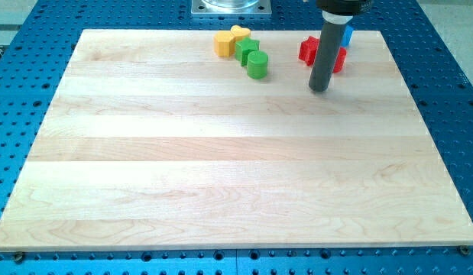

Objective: Move the arm to the bottom right of the red circle

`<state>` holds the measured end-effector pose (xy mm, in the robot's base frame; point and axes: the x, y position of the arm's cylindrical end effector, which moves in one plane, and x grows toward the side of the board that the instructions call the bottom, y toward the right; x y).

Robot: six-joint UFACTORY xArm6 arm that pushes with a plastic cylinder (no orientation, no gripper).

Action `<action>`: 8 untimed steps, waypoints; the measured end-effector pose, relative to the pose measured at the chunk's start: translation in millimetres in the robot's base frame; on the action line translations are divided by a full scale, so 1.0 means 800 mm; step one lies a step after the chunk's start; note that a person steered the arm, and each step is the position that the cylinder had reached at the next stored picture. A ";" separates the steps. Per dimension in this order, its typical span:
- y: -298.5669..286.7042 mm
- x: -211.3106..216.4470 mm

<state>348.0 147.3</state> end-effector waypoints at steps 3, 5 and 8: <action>-0.001 0.000; 0.020 0.013; -0.056 0.041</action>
<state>381.1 102.7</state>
